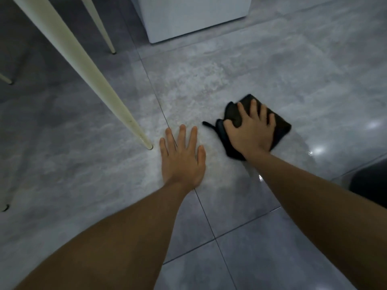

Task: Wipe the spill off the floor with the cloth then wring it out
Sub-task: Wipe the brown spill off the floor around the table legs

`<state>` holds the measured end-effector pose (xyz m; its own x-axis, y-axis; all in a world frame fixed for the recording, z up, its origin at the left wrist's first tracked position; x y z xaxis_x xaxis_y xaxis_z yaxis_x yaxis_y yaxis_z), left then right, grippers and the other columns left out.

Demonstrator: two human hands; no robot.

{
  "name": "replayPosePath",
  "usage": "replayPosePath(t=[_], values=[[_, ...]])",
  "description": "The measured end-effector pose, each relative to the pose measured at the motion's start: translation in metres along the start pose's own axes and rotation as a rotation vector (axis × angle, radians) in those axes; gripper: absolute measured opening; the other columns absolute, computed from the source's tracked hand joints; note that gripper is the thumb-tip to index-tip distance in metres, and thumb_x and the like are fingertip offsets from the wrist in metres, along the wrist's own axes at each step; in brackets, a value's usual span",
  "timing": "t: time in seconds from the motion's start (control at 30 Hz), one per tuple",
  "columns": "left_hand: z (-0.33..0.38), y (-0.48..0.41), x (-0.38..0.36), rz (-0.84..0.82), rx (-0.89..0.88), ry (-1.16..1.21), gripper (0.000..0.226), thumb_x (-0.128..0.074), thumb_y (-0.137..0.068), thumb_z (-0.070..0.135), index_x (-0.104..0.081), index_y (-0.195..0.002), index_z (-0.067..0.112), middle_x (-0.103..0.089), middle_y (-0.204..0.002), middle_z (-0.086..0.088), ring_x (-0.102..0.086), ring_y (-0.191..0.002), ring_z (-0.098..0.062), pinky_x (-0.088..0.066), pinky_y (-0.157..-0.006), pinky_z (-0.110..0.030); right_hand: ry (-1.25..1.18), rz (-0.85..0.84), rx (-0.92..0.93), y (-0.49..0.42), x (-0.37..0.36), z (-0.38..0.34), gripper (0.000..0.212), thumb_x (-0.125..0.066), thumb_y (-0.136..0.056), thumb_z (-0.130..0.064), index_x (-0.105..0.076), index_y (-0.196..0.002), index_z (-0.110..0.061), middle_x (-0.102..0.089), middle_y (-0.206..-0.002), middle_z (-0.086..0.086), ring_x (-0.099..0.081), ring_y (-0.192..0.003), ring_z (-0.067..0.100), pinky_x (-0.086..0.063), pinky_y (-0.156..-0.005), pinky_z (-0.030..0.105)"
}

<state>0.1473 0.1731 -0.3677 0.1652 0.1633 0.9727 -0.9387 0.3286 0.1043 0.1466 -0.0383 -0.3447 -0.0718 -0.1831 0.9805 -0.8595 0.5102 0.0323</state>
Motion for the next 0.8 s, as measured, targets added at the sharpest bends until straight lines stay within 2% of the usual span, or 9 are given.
replayPosePath(t=[0.1,0.17,0.27,0.4,0.53,0.6,0.7,0.73,0.8], values=[[-0.001,0.000,0.000,-0.012,-0.021,-0.031,0.065,-0.012,-0.103,0.049,0.003,-0.161,0.024,0.006,-0.170,-0.003,0.016,-0.154,-0.037,0.005,-0.124,-0.054,-0.039,0.028,0.257,0.038,-0.003,-0.041,0.066,-0.041,-0.091,-0.060,-0.046,-0.150,-0.032,-0.037,-0.163,0.007,-0.030,-0.149,0.033,-0.017,-0.123,0.053],[-0.002,0.000,-0.001,-0.016,-0.033,-0.053,0.069,-0.012,-0.102,0.047,0.005,-0.161,0.017,0.006,-0.170,-0.005,0.015,-0.154,-0.038,0.003,-0.124,-0.055,-0.060,0.033,0.333,0.064,-0.003,-0.033,0.064,-0.044,-0.090,-0.058,-0.051,-0.148,-0.030,-0.041,-0.161,0.007,-0.034,-0.148,0.033,-0.021,-0.122,0.053],[-0.002,-0.001,0.001,-0.015,-0.021,-0.026,0.070,-0.012,-0.102,0.047,0.003,-0.161,0.014,0.005,-0.170,-0.005,0.015,-0.154,-0.037,0.003,-0.124,-0.054,-0.015,0.011,0.290,0.042,-0.003,-0.021,0.067,-0.041,-0.088,-0.061,-0.051,-0.148,-0.033,-0.039,-0.162,0.005,-0.030,-0.150,0.031,-0.018,-0.122,0.052],[0.003,-0.003,0.003,0.017,-0.023,0.029,0.067,-0.012,-0.104,0.045,-0.001,-0.161,0.013,0.002,-0.170,-0.004,0.015,-0.154,-0.034,0.005,-0.124,-0.053,-0.032,-0.026,0.066,-0.014,-0.008,-0.046,0.072,-0.032,-0.091,-0.067,-0.035,-0.156,-0.038,-0.021,-0.170,0.002,-0.013,-0.156,0.029,-0.006,-0.125,0.052],[0.000,-0.001,0.009,0.027,-0.080,0.042,0.069,-0.010,-0.097,0.036,-0.010,-0.161,0.012,-0.010,-0.169,-0.009,0.007,-0.155,-0.037,0.002,-0.124,-0.054,-0.061,-0.035,0.193,0.023,-0.017,-0.084,0.071,-0.028,-0.090,-0.062,-0.037,-0.155,-0.036,-0.027,-0.168,0.004,-0.018,-0.154,0.029,-0.009,-0.124,0.051],[-0.001,0.007,0.013,0.037,-0.135,0.147,0.070,-0.016,-0.093,0.032,-0.021,-0.158,0.005,-0.021,-0.166,-0.014,-0.007,-0.155,-0.036,-0.003,-0.125,-0.052,-0.046,-0.034,0.281,0.052,-0.015,-0.075,0.069,-0.030,-0.090,-0.060,-0.040,-0.154,-0.034,-0.031,-0.166,0.004,-0.023,-0.153,0.029,-0.012,-0.124,0.051],[-0.017,0.028,0.027,0.143,-0.156,0.453,0.054,-0.032,-0.094,0.016,-0.048,-0.142,-0.003,-0.050,-0.144,-0.017,-0.045,-0.135,-0.031,-0.029,-0.119,-0.045,-0.007,-0.057,0.353,0.052,-0.012,-0.058,0.070,-0.033,-0.089,-0.062,-0.043,-0.152,-0.035,-0.032,-0.166,0.004,-0.025,-0.152,0.028,-0.015,-0.124,0.050],[-0.029,0.036,0.030,0.184,-0.135,0.484,0.048,-0.037,-0.095,0.011,-0.053,-0.138,-0.003,-0.054,-0.138,-0.016,-0.050,-0.129,-0.030,-0.035,-0.116,-0.043,0.005,-0.061,0.340,0.044,-0.012,-0.059,0.071,-0.032,-0.088,-0.064,-0.042,-0.152,-0.036,-0.031,-0.166,0.003,-0.024,-0.153,0.028,-0.015,-0.124,0.051],[-0.055,0.057,0.036,0.242,-0.090,0.398,0.041,-0.047,-0.097,0.011,-0.058,-0.135,0.001,-0.057,-0.133,-0.013,-0.050,-0.126,-0.028,-0.039,-0.112,-0.042,0.022,-0.054,0.253,0.026,-0.015,-0.068,0.073,-0.030,-0.088,-0.067,-0.037,-0.155,-0.038,-0.025,-0.168,0.001,-0.018,-0.155,0.028,-0.012,-0.125,0.051]])
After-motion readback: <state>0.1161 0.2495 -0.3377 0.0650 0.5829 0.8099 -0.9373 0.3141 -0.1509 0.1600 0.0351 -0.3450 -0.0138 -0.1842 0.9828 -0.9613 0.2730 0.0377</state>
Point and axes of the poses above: each hand's wrist, its own y-axis away from the middle knuckle, its own x-axis out of the back of the hand, z = x × y, the point moved 10 cm from there along -y, towards the middle knuckle
